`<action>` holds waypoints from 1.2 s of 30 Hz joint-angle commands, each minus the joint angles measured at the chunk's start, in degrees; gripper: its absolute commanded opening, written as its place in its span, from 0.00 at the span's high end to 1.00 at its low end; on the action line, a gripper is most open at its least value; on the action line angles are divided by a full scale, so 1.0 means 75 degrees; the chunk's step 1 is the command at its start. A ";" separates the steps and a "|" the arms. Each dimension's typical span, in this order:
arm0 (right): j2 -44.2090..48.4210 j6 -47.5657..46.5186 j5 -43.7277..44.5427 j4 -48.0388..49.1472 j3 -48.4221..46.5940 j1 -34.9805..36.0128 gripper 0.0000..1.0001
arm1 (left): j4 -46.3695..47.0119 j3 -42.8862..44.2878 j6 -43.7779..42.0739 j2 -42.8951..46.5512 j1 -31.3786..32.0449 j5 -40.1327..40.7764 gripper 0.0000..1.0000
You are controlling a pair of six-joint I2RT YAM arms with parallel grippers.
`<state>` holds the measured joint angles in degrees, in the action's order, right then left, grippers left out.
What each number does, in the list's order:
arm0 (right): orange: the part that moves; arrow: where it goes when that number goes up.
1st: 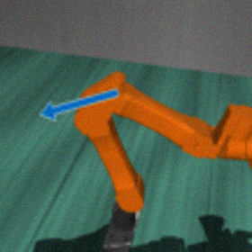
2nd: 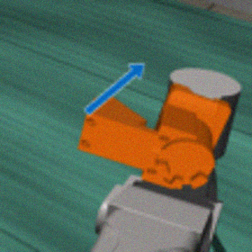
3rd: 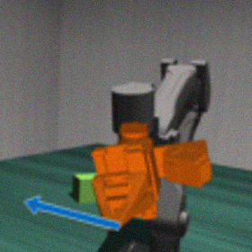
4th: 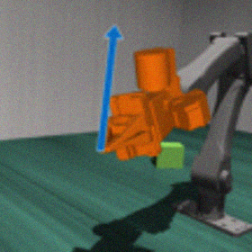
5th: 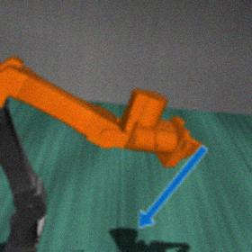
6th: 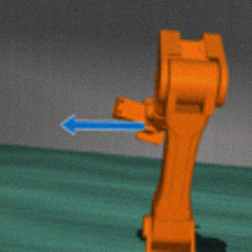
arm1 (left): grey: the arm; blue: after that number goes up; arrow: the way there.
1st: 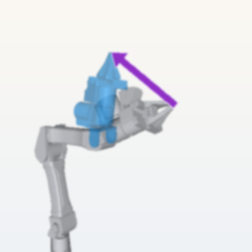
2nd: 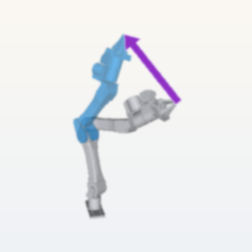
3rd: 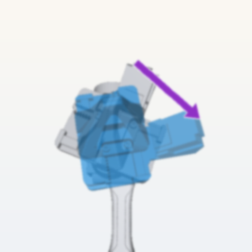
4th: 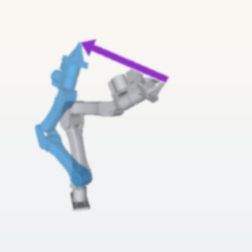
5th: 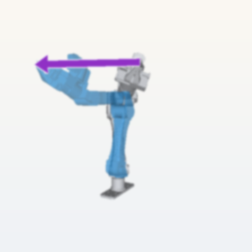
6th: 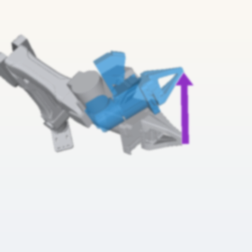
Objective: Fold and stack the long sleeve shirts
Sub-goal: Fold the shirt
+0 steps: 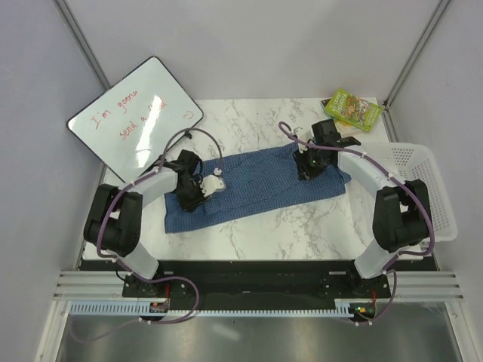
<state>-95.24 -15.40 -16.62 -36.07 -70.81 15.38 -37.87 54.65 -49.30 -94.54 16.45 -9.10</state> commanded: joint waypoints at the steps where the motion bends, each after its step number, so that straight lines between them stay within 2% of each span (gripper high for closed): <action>1: 0.0020 0.0119 0.0247 -0.0358 0.0522 -0.0011 0.64 | -0.1968 -0.0597 0.0184 0.0276 0.1016 -0.0949 0.59; 4: -0.0506 0.0143 0.0738 -0.0042 0.0384 -0.0011 0.66 | -0.2510 -0.0222 0.0710 0.0815 0.1790 -0.1900 0.57; 7: -0.1174 0.0049 0.1079 0.0356 -0.0095 -0.0011 0.67 | -0.2685 0.0397 0.1122 0.1121 0.1792 -0.2476 0.57; 10: -0.1924 -0.0230 0.1325 0.0450 -0.0705 -0.0011 0.68 | -0.2697 0.1042 0.1264 0.1215 0.1289 -0.2746 0.56; 15: -0.3176 -0.0864 0.1594 0.0661 -0.1864 0.0467 0.69 | -0.2744 0.1723 0.0902 0.1344 -0.0105 -0.3495 0.54; 16: -0.3366 -0.0992 0.1665 0.0731 -0.2088 0.0609 0.69 | -0.2860 0.1759 0.0832 0.1332 -0.0351 -0.3578 0.49; 19: -0.4139 -0.1251 0.1900 0.0919 -0.3177 0.1148 0.69 | -0.2850 0.1655 0.0632 0.1449 -0.0576 -0.3673 0.42; 22: -0.4785 -0.1719 0.2355 0.1001 -0.4350 0.1559 0.69 | -0.2207 0.1093 0.0690 0.1624 -0.0587 -0.3089 0.40; 26: -0.4168 -0.1779 0.2229 0.1341 -0.4493 0.1315 0.63 | -0.1082 0.0320 0.0445 0.1509 -0.0564 -0.2256 0.43; 30: -0.3241 -0.1429 0.1572 0.1189 -0.4166 0.0915 0.61 | -0.0694 0.0388 0.0198 0.0689 -0.0261 -0.1718 0.48; 32: -0.2761 -0.1311 0.1258 0.0968 -0.4013 0.0752 0.60 | -0.0647 0.0343 0.0221 0.0396 0.0231 -0.1320 0.54; 36: -0.2220 -0.0901 0.0834 0.0370 -0.3463 0.0599 0.59 | -0.0377 0.0107 0.0571 -0.0329 0.1157 -0.0732 0.57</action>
<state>-119.24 -25.65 -5.37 -29.65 -99.35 20.78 -44.05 56.73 -45.12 -93.38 19.55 -20.21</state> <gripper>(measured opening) 0.403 0.437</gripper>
